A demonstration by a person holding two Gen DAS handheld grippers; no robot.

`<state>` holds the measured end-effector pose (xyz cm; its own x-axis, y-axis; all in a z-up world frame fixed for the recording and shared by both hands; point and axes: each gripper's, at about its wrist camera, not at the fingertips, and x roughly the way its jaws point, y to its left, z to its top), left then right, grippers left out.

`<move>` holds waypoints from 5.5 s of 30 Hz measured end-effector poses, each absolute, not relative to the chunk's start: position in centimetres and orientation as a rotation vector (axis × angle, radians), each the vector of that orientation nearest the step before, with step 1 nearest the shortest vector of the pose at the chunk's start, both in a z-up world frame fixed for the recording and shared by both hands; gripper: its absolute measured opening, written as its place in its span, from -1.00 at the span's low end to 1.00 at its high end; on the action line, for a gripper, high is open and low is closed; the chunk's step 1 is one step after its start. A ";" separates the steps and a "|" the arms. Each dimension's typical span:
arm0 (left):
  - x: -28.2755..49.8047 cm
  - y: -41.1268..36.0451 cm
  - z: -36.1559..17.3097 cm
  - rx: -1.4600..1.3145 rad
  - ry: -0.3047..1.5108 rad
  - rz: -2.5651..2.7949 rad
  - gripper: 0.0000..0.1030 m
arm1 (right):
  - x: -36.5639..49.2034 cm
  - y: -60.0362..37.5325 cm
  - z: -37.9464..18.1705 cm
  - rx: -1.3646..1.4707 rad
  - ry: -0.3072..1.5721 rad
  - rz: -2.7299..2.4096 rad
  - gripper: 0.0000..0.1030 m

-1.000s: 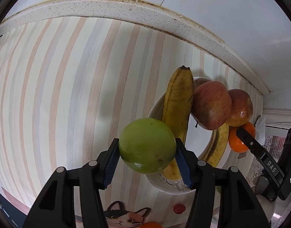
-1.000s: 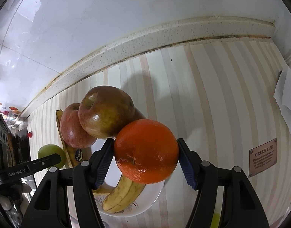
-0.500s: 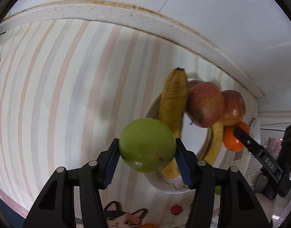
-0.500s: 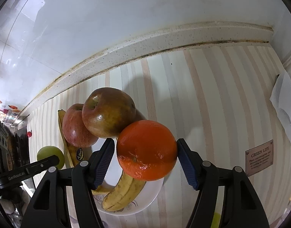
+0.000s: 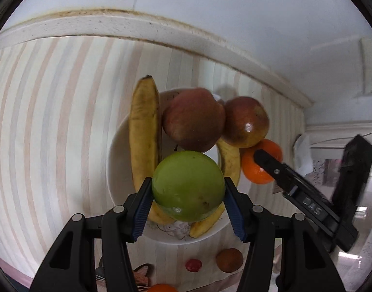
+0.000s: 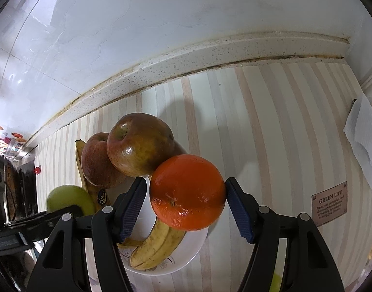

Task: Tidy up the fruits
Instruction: 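Lower the green pear onto the plate with the left tool while the right tool sets the orange beside it, then move both tools back to the loose fruit beside the cat mat, then grasp an orange with the left tool while the right tool grasps a brown orange, then place both oranges on the plate and open both tools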

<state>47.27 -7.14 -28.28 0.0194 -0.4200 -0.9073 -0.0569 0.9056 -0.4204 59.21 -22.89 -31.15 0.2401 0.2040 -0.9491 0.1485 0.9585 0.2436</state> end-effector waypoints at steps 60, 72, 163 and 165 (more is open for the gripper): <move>29.7 -7.6 -14.7 -0.057 1.220 -0.124 0.69 | 39.5 -19.5 -14.0 0.154 1.143 0.116 0.86; 25.7 -9.6 -28.9 -0.048 1.635 -0.199 0.69 | 37.5 -23.8 -27.4 0.274 1.406 0.074 0.57; 43.1 -4.4 -26.2 -0.235 1.456 -0.091 0.52 | 51.1 -21.6 -28.1 0.252 1.297 0.078 0.85; 42.2 -4.8 -25.0 -0.189 1.422 -0.081 0.75 | 50.4 -21.3 -27.2 0.219 1.295 0.075 0.86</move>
